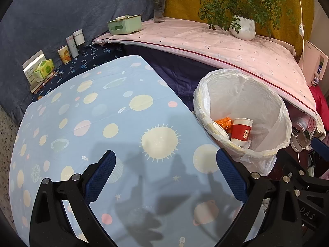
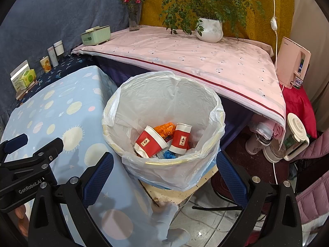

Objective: Collect trash

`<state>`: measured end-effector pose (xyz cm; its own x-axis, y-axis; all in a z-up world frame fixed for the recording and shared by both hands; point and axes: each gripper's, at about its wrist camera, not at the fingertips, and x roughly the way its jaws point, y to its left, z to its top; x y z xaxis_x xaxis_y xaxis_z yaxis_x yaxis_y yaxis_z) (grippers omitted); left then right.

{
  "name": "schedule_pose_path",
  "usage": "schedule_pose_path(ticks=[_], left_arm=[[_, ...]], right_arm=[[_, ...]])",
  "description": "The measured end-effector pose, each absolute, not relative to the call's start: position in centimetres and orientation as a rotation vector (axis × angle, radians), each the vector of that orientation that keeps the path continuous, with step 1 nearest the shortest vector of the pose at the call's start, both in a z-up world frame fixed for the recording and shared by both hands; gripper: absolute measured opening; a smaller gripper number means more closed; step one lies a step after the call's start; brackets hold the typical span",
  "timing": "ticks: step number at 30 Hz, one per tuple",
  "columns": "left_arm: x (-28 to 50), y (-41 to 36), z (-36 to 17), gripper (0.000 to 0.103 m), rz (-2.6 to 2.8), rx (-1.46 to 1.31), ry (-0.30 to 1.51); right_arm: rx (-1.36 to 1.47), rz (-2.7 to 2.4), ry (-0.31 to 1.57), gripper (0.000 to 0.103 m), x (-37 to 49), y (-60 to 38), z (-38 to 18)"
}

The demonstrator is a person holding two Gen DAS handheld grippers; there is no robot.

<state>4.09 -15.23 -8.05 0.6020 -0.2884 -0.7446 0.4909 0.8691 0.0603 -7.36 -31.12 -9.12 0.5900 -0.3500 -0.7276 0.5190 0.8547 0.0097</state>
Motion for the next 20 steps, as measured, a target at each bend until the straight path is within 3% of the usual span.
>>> schedule_pose_path(ticks=[20], left_arm=[[3.73, -15.79, -8.25, 0.094, -0.487, 0.296, 0.793]], right_arm=[[0.235, -0.515, 0.790, 0.096, -7.66, -31.32, -9.33]])
